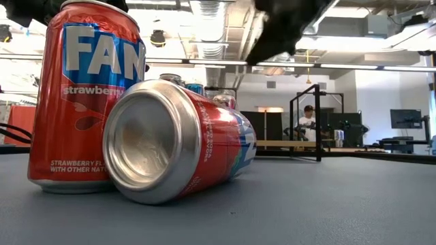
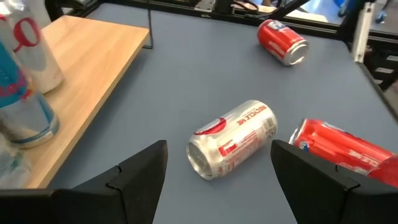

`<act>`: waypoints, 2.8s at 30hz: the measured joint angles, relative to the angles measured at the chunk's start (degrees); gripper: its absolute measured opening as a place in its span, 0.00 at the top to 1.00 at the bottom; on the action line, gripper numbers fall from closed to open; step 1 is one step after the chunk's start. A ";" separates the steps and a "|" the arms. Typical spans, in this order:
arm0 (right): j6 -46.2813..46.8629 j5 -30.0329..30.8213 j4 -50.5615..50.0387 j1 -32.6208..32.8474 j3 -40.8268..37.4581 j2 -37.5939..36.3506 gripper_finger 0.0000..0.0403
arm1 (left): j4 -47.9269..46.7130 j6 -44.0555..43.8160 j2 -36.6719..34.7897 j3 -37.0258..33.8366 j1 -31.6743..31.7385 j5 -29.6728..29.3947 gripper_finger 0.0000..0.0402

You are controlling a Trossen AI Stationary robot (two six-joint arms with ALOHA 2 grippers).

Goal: Place canned beverage on shelf
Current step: Put the silver soda can aligned with the other silver soda cans on the shelf

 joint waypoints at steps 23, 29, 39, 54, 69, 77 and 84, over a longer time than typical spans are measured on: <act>12.63 -2.31 -12.67 17.37 -0.01 -6.96 0.37 | -24.87 37.29 21.72 23.71 6.90 20.17 0.32; 12.75 -2.27 -12.93 18.71 -0.01 -6.95 0.37 | -27.55 47.50 31.16 30.50 8.49 26.86 0.32; 16.21 -2.09 -14.46 20.58 -0.01 -6.93 0.37 | -27.88 54.09 43.71 36.42 12.56 25.98 0.32; 17.74 -2.09 -16.52 21.36 -0.01 -6.90 0.37 | -25.20 56.79 51.63 37.06 12.23 26.22 0.23; 19.50 -2.12 -16.79 21.34 -0.01 -6.88 0.37 | -27.15 59.94 55.18 37.90 10.31 21.79 0.25; 20.56 -2.22 -16.76 21.32 -0.01 -6.88 0.37 | -27.33 61.10 55.27 37.99 10.03 21.77 0.27; 21.09 -2.33 -16.56 21.32 0.00 -6.88 0.37 | -30.65 59.60 55.33 40.33 9.08 17.69 0.27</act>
